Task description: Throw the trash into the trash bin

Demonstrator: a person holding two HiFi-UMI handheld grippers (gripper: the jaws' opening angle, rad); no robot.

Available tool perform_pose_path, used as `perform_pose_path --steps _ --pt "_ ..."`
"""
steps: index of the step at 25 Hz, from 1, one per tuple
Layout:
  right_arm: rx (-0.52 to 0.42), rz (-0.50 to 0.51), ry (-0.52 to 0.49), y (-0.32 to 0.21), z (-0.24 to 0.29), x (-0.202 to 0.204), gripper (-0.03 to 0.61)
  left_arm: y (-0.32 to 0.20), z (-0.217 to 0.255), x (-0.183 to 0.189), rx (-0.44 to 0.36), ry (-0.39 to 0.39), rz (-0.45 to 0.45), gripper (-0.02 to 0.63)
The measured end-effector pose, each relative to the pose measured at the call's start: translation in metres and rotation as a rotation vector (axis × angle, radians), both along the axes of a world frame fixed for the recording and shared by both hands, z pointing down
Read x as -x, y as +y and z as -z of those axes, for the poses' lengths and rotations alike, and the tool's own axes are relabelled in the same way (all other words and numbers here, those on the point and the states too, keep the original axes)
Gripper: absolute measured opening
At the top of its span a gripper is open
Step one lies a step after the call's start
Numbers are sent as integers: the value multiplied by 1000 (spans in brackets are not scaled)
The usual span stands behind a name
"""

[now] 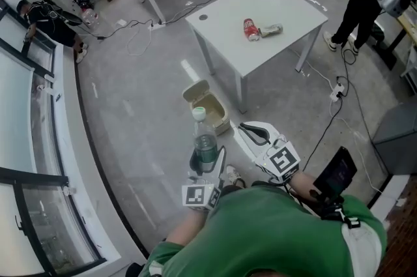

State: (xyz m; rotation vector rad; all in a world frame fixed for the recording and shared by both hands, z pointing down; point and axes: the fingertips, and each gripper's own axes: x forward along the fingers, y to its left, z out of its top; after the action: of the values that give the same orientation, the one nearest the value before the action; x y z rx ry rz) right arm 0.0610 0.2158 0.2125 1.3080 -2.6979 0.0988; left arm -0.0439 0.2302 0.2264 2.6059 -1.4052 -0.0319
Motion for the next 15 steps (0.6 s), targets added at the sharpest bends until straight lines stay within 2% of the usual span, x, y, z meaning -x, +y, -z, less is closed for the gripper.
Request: perform_pose_path --steps 5,15 --pt "-10 -16 7 -38 1 18 28 -37 -2 17 -20 -4 -26 337" --pt "16 -22 17 -74 -9 42 28 -73 -17 45 29 1 -11 337"
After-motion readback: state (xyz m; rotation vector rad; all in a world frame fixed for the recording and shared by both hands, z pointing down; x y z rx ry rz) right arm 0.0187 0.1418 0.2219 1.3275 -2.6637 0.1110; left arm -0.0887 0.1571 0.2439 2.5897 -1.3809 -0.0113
